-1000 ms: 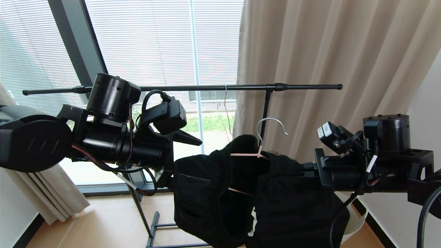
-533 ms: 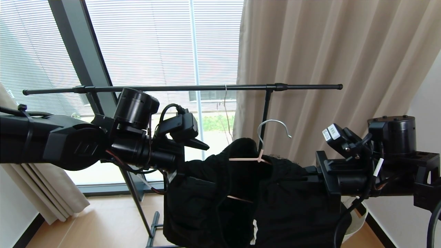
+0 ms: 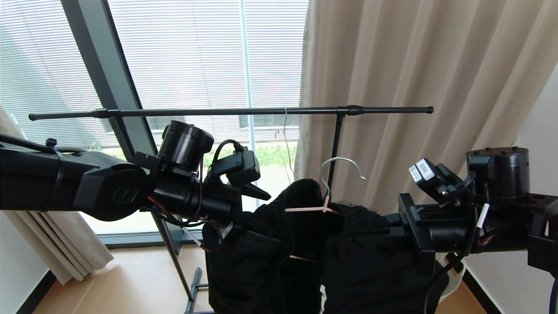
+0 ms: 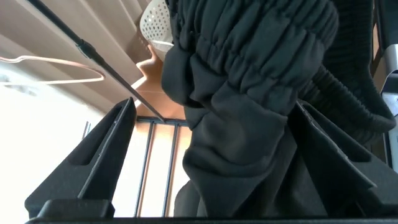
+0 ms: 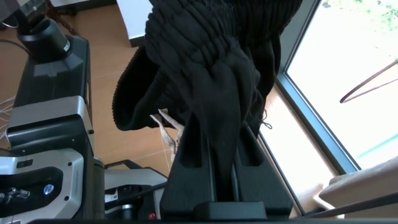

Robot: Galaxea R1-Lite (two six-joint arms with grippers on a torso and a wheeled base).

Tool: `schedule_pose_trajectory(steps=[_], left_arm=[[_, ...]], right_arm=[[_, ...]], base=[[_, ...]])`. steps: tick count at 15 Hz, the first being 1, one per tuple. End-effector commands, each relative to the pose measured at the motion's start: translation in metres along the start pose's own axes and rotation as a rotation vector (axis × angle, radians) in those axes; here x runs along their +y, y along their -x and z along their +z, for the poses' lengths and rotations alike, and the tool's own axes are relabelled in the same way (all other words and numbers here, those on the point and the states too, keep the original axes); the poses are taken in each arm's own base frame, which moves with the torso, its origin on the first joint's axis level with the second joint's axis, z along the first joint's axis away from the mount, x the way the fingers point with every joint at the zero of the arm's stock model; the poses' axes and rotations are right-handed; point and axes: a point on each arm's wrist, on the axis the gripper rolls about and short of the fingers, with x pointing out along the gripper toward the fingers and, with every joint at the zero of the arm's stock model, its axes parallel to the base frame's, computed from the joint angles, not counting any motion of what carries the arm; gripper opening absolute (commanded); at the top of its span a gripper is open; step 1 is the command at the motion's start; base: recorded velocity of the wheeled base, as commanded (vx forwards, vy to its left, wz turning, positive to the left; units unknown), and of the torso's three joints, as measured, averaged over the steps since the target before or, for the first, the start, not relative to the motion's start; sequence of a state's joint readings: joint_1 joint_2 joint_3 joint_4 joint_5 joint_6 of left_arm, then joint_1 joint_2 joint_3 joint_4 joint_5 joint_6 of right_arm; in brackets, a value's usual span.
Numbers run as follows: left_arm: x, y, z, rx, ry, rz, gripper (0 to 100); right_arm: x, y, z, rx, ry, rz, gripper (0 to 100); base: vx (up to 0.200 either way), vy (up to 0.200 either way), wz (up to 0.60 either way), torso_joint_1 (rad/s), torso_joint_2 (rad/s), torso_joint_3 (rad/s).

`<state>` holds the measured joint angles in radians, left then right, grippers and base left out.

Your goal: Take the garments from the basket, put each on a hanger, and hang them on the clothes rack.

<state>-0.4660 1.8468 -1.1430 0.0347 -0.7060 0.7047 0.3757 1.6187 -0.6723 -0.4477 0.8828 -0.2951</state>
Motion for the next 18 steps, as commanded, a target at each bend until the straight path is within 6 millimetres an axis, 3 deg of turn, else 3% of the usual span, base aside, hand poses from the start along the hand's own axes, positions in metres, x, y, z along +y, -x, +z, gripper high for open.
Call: schedule_pose_trajectory(steps=[1, 2, 15, 16, 18], left_arm=[[0.0, -0.002, -0.001, 0.004, 0.002, -0.004, 100], [-0.001, -0.002, -0.002, 0.008, 0.009, -0.008, 0], [-0.003, 0.002, -0.004, 0.011, 0.121, -0.002, 0], [-0.003, 0.003, -0.004, 0.01, 0.121, 0.0, 0], [-0.003, 0.006, -0.002, 0.003, 0.119, 0.008, 0]], right_arm=[[0.003, 0.002, 0.003, -0.016, 0.012, 0.02, 0], [0.004, 0.003, 0.004, -0.02, 0.014, 0.028, 0], [-0.009, -0.006, -0.004, 0.007, -0.02, 0.019, 0], [-0.009, -0.006, -0.005, 0.01, -0.022, 0.015, 100], [-0.012, -0.002, -0.007, 0.009, -0.006, -0.002, 100]], base=[[0.0, 0.0, 0.0, 0.0, 0.0, 0.0], [0.0, 0.0, 0.0, 0.0, 0.0, 0.0], [0.0, 0.0, 0.0, 0.0, 0.0, 0.0], [0.0, 0.0, 0.0, 0.0, 0.0, 0.0], [0.0, 0.0, 0.0, 0.0, 0.0, 0.0]])
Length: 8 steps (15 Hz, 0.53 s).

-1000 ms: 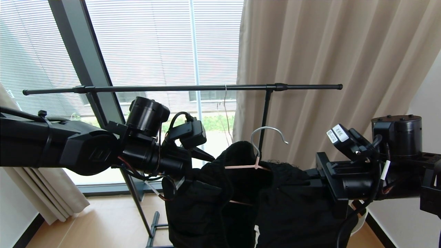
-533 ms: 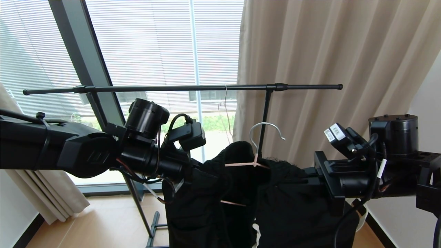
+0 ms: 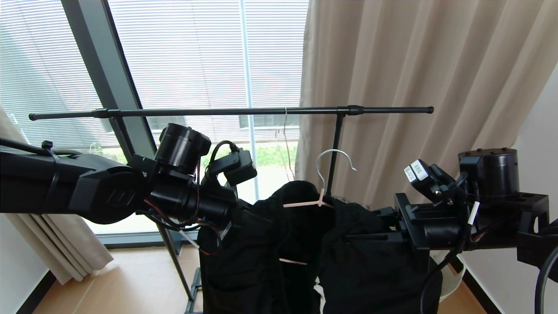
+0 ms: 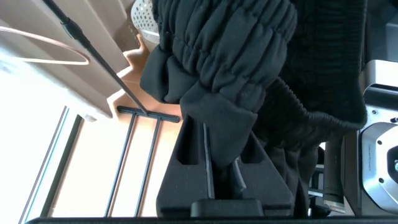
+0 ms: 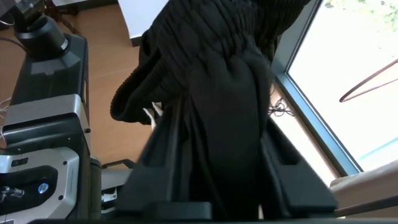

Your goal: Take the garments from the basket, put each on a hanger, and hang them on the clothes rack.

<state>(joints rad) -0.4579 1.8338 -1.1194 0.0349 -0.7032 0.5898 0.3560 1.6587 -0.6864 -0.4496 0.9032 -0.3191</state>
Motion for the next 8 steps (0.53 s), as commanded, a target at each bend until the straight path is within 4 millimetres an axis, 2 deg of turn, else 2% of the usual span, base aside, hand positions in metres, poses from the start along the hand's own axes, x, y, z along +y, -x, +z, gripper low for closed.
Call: schedule_pose_trajectory(steps=[1, 3, 8], left_arm=[[-0.001, 0.005, 0.003, -0.01, 0.005, 0.01, 0], [-0.003, 0.009, 0.003, -0.012, 0.021, 0.014, 0], [-0.006, 0.026, -0.001, -0.018, 0.034, 0.048, 0]], right_arm=[[-0.006, 0.006, -0.004, 0.001, 0.039, -0.025, 100], [-0.01, 0.014, -0.007, 0.002, 0.08, -0.052, 100], [-0.011, 0.015, -0.007, -0.001, 0.088, -0.058, 100]], base=[[0.0, 0.0, 0.0, 0.0, 0.0, 0.0], [0.0, 0.0, 0.0, 0.0, 0.0, 0.0], [0.0, 0.0, 0.0, 0.0, 0.0, 0.0]])
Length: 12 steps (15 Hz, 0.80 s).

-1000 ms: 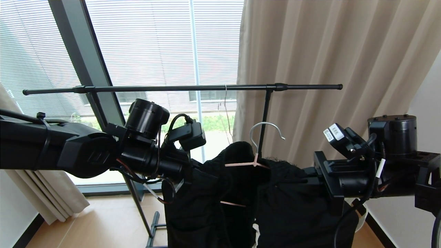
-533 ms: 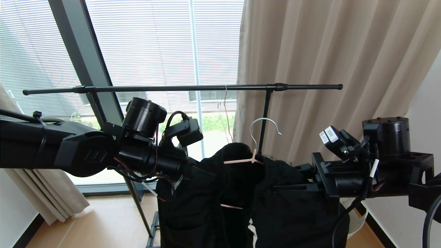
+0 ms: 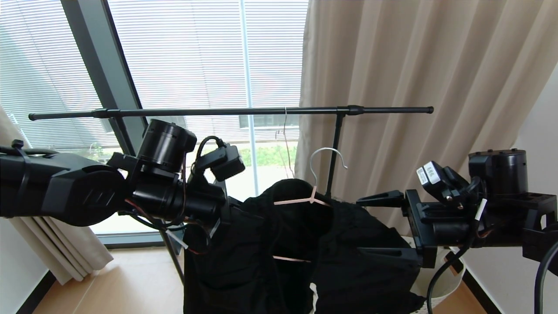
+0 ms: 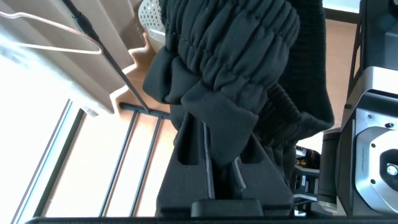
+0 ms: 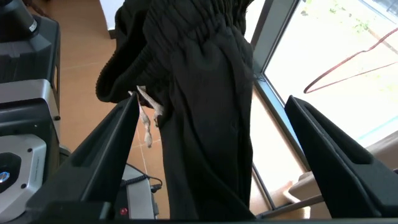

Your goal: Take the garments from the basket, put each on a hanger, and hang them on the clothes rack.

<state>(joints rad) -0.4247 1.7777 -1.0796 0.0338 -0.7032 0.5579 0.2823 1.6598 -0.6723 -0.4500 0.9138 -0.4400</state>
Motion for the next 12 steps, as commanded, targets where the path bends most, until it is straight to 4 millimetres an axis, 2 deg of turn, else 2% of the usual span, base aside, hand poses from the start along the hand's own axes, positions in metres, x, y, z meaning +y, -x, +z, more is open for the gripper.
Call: schedule_pose_trajectory(steps=[1, 3, 7, 12], left_arm=[[-0.003, 0.011, 0.001, -0.01, -0.003, 0.019, 0], [-0.004, 0.026, -0.003, -0.017, 0.007, 0.053, 0], [0.0, 0.041, -0.006, -0.028, 0.048, 0.099, 0], [-0.006, 0.058, 0.002, -0.061, 0.062, 0.136, 0]], right_arm=[[-0.001, 0.001, 0.001, -0.004, 0.003, -0.004, 100], [-0.004, 0.007, 0.0, -0.051, 0.023, 0.024, 100], [-0.008, 0.011, -0.002, -0.06, 0.027, 0.007, 100], [-0.021, 0.006, -0.02, -0.035, -0.031, 0.016, 100]], base=[[0.0, 0.0, 0.0, 0.0, 0.0, 0.0], [0.0, 0.0, 0.0, 0.0, 0.0, 0.0], [0.0, 0.0, 0.0, 0.0, 0.0, 0.0], [0.0, 0.0, 0.0, 0.0, 0.0, 0.0]])
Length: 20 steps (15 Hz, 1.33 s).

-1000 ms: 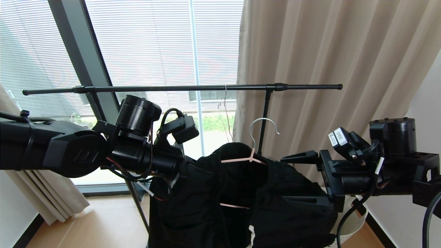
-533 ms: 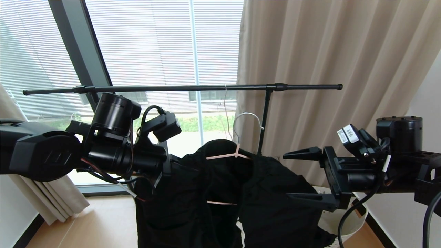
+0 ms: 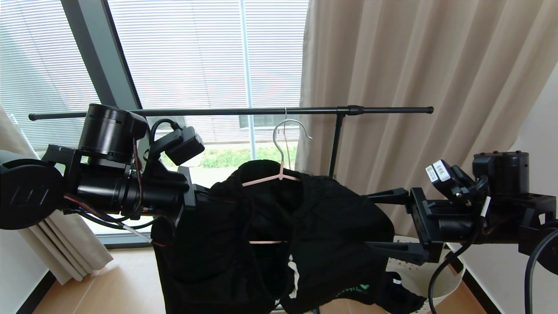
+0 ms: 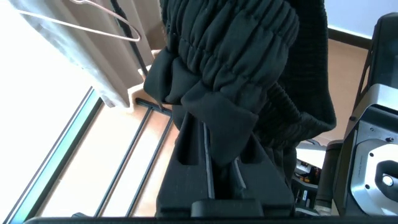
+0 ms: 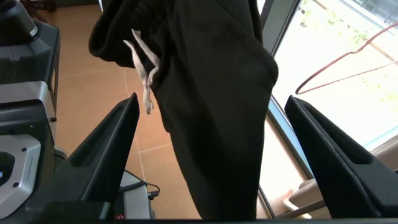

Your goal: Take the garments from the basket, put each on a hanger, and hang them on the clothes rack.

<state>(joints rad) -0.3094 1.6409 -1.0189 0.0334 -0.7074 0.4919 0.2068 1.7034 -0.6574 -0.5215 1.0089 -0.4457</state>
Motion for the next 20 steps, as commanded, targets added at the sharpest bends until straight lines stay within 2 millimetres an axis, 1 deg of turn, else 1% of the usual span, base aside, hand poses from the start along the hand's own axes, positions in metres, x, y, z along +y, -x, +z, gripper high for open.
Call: schedule_pose_trajectory(steps=[1, 4, 5, 7, 9, 11, 15, 16, 19, 20], left_arm=[[-0.003, 0.008, 0.004, -0.017, -0.01, 0.015, 0], [-0.003, 0.014, 0.004, -0.024, -0.008, 0.03, 0], [-0.002, 0.019, 0.006, -0.033, 0.001, 0.046, 0], [-0.004, 0.022, 0.007, -0.04, 0.007, 0.051, 0], [-0.005, 0.024, 0.008, -0.045, 0.007, 0.052, 0], [-0.005, 0.026, 0.007, -0.044, 0.021, 0.056, 0], [-0.015, 0.037, 0.013, -0.071, 0.002, 0.064, 0], [-0.016, 0.037, 0.012, -0.069, 0.004, 0.065, 0], [-0.018, 0.042, 0.008, -0.065, 0.015, 0.077, 0], [-0.019, 0.046, 0.007, -0.069, 0.025, 0.086, 0]], right_arm=[[-0.007, -0.004, -0.01, 0.015, -0.014, 0.011, 100], [-0.01, -0.008, -0.019, 0.029, 0.009, 0.019, 100], [-0.013, -0.011, -0.025, 0.04, 0.009, 0.023, 100], [-0.018, -0.015, -0.033, 0.053, -0.004, 0.032, 100], [-0.021, -0.017, -0.034, 0.054, -0.008, 0.031, 100], [-0.027, -0.022, -0.04, 0.064, -0.025, 0.035, 100], [-0.029, -0.023, -0.042, 0.067, -0.029, 0.033, 100], [-0.029, -0.023, -0.041, 0.065, -0.026, 0.032, 0], [-0.034, -0.015, -0.042, 0.062, -0.03, 0.003, 0], [-0.039, -0.01, -0.042, 0.059, -0.031, -0.019, 0]], base=[[0.0, 0.0, 0.0, 0.0, 0.0, 0.0], [0.0, 0.0, 0.0, 0.0, 0.0, 0.0], [0.0, 0.0, 0.0, 0.0, 0.0, 0.0], [0.0, 0.0, 0.0, 0.0, 0.0, 0.0], [0.0, 0.0, 0.0, 0.0, 0.0, 0.0], [0.0, 0.0, 0.0, 0.0, 0.0, 0.0], [0.0, 0.0, 0.0, 0.0, 0.0, 0.0], [0.0, 0.0, 0.0, 0.0, 0.0, 0.0], [0.0, 0.0, 0.0, 0.0, 0.0, 0.0], [0.0, 0.0, 0.0, 0.0, 0.0, 0.0]])
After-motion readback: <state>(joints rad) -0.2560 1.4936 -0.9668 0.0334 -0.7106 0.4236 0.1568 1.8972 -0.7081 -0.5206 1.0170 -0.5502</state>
